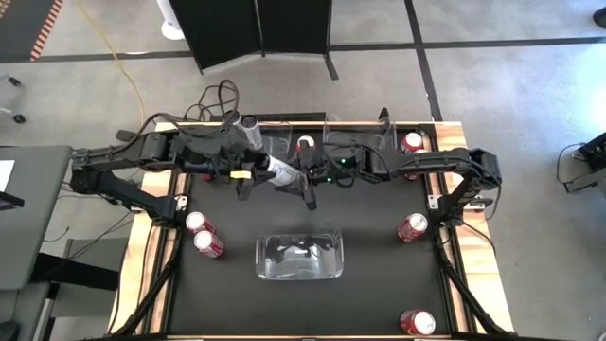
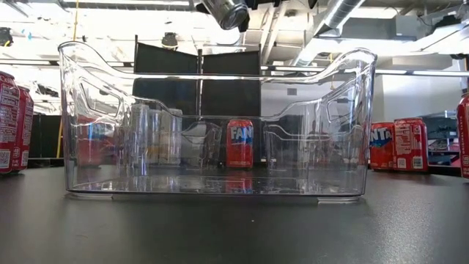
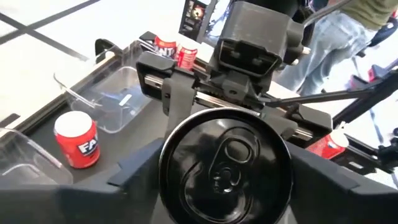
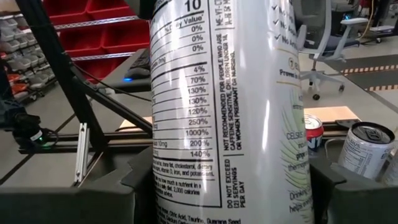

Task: Sort soda cans
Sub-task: Put the white-yellow soda can into the top left transparent bin

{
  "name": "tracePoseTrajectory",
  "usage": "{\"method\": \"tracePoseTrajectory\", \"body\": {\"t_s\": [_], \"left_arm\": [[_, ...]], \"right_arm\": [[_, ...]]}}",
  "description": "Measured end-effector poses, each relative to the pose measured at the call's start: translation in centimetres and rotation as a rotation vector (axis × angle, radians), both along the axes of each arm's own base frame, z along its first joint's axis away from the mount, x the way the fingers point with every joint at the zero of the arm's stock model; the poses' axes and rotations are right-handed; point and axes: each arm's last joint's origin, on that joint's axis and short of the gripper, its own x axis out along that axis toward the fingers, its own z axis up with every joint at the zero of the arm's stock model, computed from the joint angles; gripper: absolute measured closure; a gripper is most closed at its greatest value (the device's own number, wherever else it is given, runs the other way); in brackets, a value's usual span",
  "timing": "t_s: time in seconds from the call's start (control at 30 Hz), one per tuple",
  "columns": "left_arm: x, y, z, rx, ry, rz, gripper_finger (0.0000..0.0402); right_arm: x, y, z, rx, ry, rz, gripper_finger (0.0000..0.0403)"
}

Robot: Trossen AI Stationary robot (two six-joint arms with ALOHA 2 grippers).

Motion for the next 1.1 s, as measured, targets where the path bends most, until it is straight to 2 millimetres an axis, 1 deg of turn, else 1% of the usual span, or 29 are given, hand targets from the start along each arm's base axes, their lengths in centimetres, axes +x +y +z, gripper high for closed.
{"method": "tracePoseTrajectory", "body": {"t_s": [0.07, 0.2, 0.33, 0.47, 0.6, 0.7, 0.77, 0.83, 0.97, 1.1], "left_arm": [[0.0, 0.0, 0.0, 0.009, 0.003, 0.001, 0.0151], [0.0, 0.1, 0.0, 0.032, 0.003, 0.016, 0.0151], [0.0, 0.4, -0.1, 0.045, 0.014, 0.049, 0.0151], [-0.2, 1.1, -0.4, 0.054, 0.057, 0.096, 0.0151], [-0.8, 2.4, -1.2, 0.055, 0.146, 0.163, 0.0151], [-1.5, 3.6, -1.7, 0.092, 0.224, 0.27, 0.0151], [-2.0, 4.4, -2.0, 0.128, 0.283, 0.344, 0.0151], [-2.2, 5.1, -2.7, 0.178, 0.355, 0.365, 0.0151], [-2.0, 6.9, -4.3, 0.17, 0.415, 0.398, 0.0151], [-2.0, 8.6, -6.8, 0.172, 0.467, 0.46, 0.0151]], "right_arm": [[0.0, 0.0, 0.0, 0.0, 0.003, 0.0, 0.0134], [0.0, -0.1, -0.1, -0.002, 0.006, -0.002, 0.012], [-0.1, -0.6, -0.2, 0.024, 0.026, -0.022, 0.0083], [-0.3, -1.6, -0.7, 0.129, 0.091, -0.07, 0.0039], [-0.9, -2.9, -2.2, 0.285, 0.263, -0.151, 0.001], [-1.6, -3.3, -3.6, 0.345, 0.411, -0.187, 0.0006], [-1.9, -3.2, -4.1, 0.354, 0.473, -0.195, 0.0009], [-2.1, -3.1, -4.4, 0.358, 0.513, -0.197, 0.0013], [-2.2, -2.4, -4.6, 0.354, 0.547, -0.198, 0.0016], [-2.1, -1.7, -4.6, 0.356, 0.539, -0.189, 0.0017]]}}
